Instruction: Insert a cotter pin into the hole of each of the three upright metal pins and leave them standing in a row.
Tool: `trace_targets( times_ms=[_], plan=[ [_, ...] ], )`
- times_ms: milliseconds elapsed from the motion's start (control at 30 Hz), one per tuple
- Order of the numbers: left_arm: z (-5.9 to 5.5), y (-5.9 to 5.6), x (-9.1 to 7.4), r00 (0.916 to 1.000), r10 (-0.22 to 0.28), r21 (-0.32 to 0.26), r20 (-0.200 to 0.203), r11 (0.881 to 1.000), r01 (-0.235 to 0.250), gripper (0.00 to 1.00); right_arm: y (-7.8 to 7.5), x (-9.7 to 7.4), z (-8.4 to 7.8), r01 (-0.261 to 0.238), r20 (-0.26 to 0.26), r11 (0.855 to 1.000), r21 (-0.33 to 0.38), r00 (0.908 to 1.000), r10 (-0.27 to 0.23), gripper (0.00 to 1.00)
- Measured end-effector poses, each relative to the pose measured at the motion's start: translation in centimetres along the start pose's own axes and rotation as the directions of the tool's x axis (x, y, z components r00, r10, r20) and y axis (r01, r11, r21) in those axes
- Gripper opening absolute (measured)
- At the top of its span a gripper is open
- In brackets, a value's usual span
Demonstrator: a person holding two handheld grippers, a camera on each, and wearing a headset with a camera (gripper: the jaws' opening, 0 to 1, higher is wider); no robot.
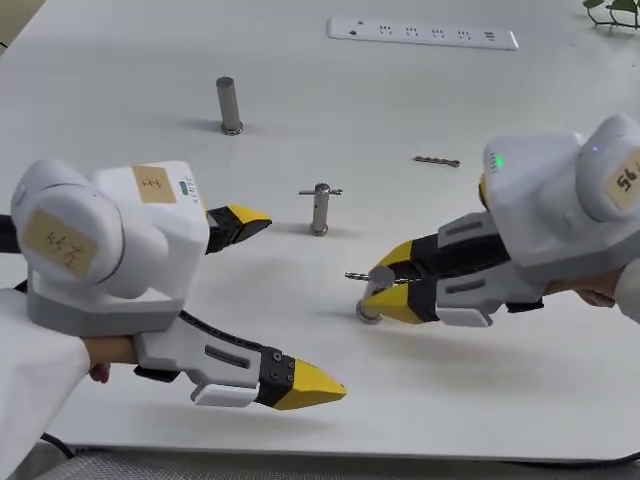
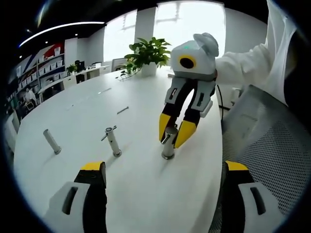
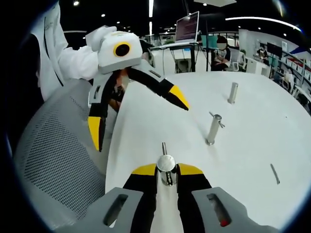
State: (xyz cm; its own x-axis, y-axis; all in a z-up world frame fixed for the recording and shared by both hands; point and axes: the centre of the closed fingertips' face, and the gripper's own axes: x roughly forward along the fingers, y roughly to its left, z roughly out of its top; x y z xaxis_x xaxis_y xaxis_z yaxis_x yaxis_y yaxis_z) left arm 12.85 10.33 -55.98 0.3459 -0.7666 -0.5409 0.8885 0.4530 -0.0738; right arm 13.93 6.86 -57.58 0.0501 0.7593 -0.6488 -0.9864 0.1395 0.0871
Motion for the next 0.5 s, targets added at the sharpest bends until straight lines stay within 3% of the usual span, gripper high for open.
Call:
trace_targets(
  times_ms=[167, 300, 467, 500],
  plan=[
    [0.0, 0.0, -0.1, 1.0, 0.0, 0.003, 0.001, 1.0, 0.0, 0.99, -0.4, -0.1, 0.2, 0.008, 0.014, 1.0, 0.018, 0.9999, -0.008, 0.08],
    [0.3, 0.1, -0.2, 1.0, 0.004, 0.004, 0.005, 1.0, -0.004, 0.99, -0.4, -0.1, 0.2, 0.002, 0.009, 1.0, -0.022, 1.0, -0.002, 0.07],
    [0.7, 0.3, -0.4, 0.9998, 0.01, -0.018, 0.015, 1.0, -0.01, 0.99, -1.6, -0.4, 0.6, 0.019, 0.007, 0.999, -0.047, 0.9998, -0.019, 0.07],
    [0.9, 0.3, -0.4, 0.9996, 0.013, -0.025, 0.027, 1.0, -0.013, 0.99, -2.4, -0.8, 0.6, 0.027, 0.012, 0.998, -0.056, 0.9996, -0.026, 0.07]
  ],
)
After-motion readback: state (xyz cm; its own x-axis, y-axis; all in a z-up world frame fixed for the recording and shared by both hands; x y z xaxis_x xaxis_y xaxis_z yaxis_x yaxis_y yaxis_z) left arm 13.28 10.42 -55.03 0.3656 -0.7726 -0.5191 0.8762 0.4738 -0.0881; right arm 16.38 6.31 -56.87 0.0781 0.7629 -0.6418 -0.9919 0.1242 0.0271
